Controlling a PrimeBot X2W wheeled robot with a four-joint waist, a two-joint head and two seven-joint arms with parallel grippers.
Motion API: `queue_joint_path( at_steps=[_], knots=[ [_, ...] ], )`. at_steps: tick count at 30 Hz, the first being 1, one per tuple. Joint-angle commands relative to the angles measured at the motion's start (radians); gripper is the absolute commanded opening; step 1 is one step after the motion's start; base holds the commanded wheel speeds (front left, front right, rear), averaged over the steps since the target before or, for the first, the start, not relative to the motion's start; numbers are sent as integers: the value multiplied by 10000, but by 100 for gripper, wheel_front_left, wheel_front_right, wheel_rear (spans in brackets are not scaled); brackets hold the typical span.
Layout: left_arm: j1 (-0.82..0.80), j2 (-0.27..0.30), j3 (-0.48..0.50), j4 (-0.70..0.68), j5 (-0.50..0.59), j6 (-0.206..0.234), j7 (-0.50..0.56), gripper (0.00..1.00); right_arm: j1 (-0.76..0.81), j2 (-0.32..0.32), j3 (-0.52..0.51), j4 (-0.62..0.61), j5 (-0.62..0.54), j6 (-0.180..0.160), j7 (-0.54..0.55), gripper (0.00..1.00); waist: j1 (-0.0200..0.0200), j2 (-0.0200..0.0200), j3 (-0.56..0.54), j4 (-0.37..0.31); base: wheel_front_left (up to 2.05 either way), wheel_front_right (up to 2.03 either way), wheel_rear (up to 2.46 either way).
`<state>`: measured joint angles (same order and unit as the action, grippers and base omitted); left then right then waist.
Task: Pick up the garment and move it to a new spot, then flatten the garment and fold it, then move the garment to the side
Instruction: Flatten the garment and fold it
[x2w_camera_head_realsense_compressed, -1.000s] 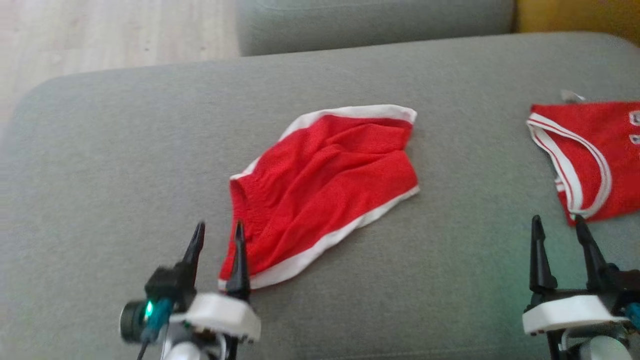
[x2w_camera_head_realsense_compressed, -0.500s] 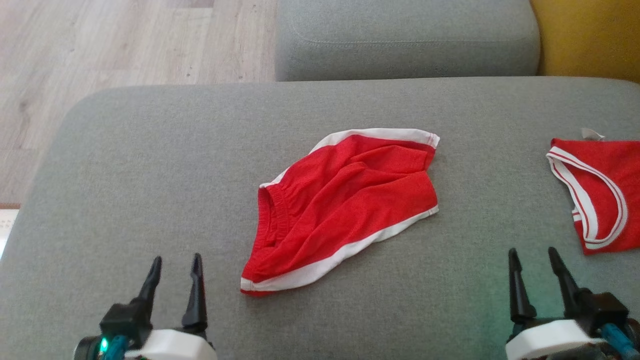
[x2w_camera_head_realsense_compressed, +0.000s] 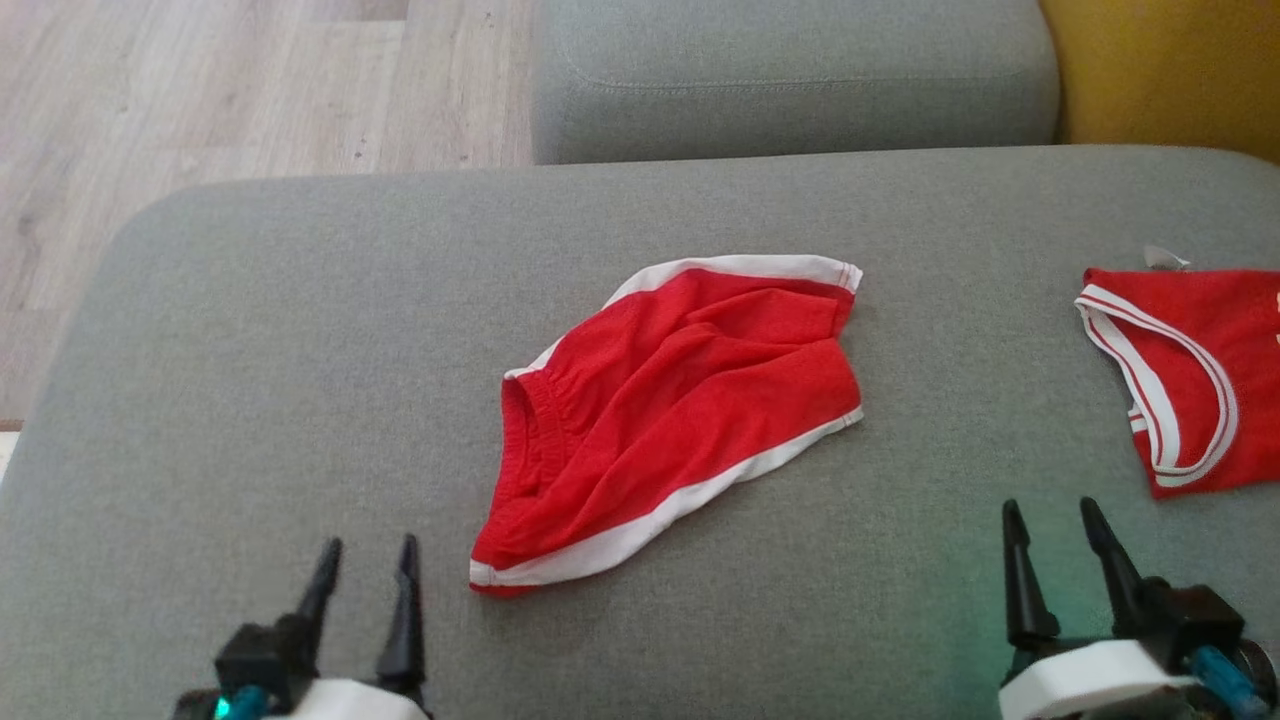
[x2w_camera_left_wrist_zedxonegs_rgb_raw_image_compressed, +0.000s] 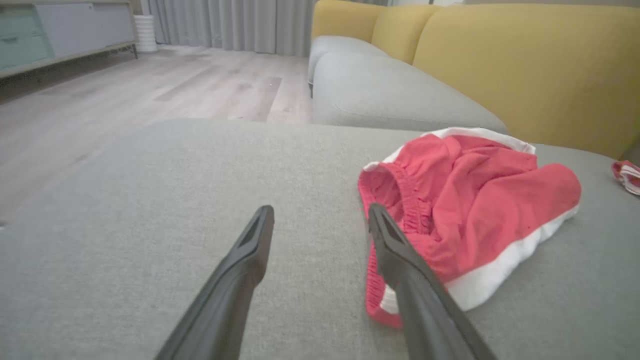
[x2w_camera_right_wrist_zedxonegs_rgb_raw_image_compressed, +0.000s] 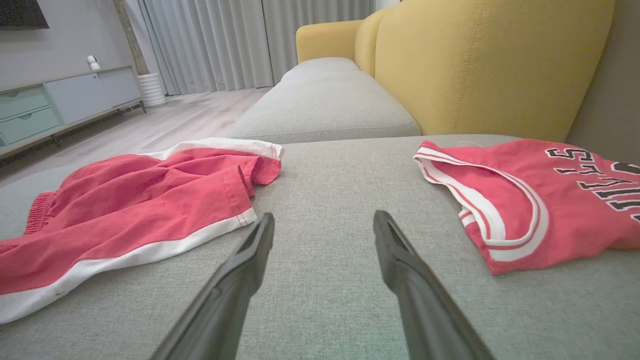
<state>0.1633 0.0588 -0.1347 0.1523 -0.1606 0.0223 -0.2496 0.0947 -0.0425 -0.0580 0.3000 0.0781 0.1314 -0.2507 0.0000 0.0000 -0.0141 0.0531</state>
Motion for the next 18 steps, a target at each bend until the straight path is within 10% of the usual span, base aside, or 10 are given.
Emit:
queue_joint_path(
  at_steps=[1,18],
  knots=[
    [-213,-50,120,-26,-135,-198,-122,100,-508,-77,361,-299,49,-7,-111,100,0,0,59,-8,0,0,0],
    [-1721,-69,-918,928,-497,-676,1616,100,-4649,-1987,3977,2685,1488,-7,2496,100,0,0,1614,552,0,0,0]
  ],
)
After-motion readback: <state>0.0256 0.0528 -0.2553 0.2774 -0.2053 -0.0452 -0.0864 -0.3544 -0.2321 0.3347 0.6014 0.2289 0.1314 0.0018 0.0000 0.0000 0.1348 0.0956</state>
